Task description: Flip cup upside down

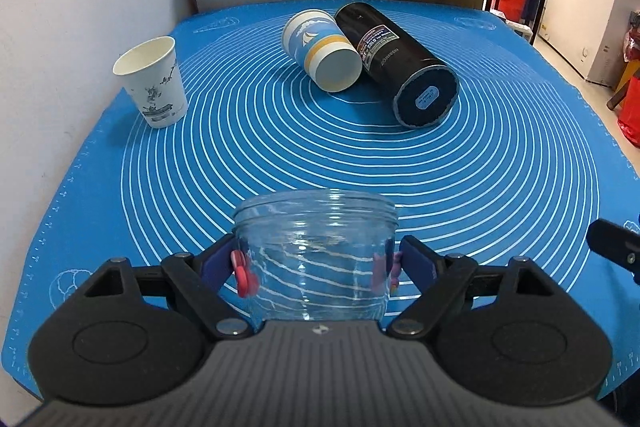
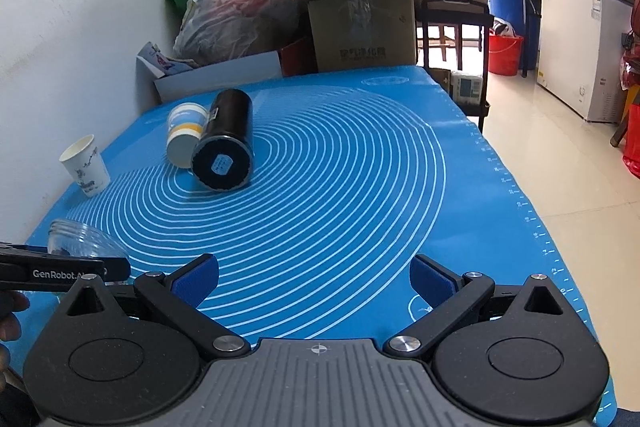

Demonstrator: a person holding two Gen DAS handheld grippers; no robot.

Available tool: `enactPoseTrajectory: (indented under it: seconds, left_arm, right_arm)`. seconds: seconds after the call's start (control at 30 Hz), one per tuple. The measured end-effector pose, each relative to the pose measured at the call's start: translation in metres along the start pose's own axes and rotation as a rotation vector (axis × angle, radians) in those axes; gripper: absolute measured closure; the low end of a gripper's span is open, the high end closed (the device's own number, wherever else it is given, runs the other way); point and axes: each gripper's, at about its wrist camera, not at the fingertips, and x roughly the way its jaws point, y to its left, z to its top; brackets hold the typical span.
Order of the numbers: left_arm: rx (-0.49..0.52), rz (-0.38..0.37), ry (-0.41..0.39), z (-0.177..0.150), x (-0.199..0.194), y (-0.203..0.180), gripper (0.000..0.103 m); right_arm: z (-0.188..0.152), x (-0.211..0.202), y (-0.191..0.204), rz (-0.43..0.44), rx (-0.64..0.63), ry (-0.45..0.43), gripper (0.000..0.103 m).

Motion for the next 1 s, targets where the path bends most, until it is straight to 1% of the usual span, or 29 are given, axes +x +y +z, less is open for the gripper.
enactPoseTrajectory:
  seconds: [0.17,0.27,0.43,0.5,0.6,0.7,0.77,0.8,0.87,1.0]
  left_arm:
    - [-0.007,0.009,-0.018,0.0,-0.002,-0.001,0.015]
    - [-0.002,0.021,-0.052,0.0,-0.008,-0.001,0.01]
    - [-0.016,0.009,-0.076,0.001,-0.016,0.003,0.01]
    - [-0.031,0.007,-0.094,0.001,-0.023,0.007,0.01]
    - [-0.049,0.01,-0.136,0.002,-0.04,0.015,0.01]
    - [-0.056,0.034,-0.186,0.002,-0.06,0.025,0.009]
    - [-0.07,0.054,-0.219,-0.001,-0.073,0.036,0.008]
    - [-0.078,0.067,-0.236,-0.002,-0.078,0.042,0.005]
    - [-0.097,0.106,-0.263,-0.006,-0.085,0.054,0.004]
    - [-0.143,0.162,-0.263,-0.016,-0.083,0.08,0.004]
  right_arm:
    - [-0.001,0.003,0.002,0.0,-0.007,0.011,0.0]
    - [-0.002,0.003,0.003,0.001,-0.012,0.015,0.0]
    - [-0.001,0.003,0.007,0.001,-0.029,0.023,0.0]
    - [0.0,0.003,0.01,0.002,-0.047,0.029,0.0]
    - [0.007,0.002,0.02,-0.011,-0.11,0.03,0.0]
    - [0.017,0.0,0.037,-0.054,-0.232,0.025,0.0]
    - [0.027,0.0,0.054,-0.093,-0.354,0.023,0.0]
    - [0.031,0.0,0.063,-0.113,-0.418,0.018,0.0]
    - [0.039,0.0,0.087,-0.165,-0.576,0.006,0.0]
    - [0.044,0.004,0.136,-0.256,-0.895,-0.002,0.0]
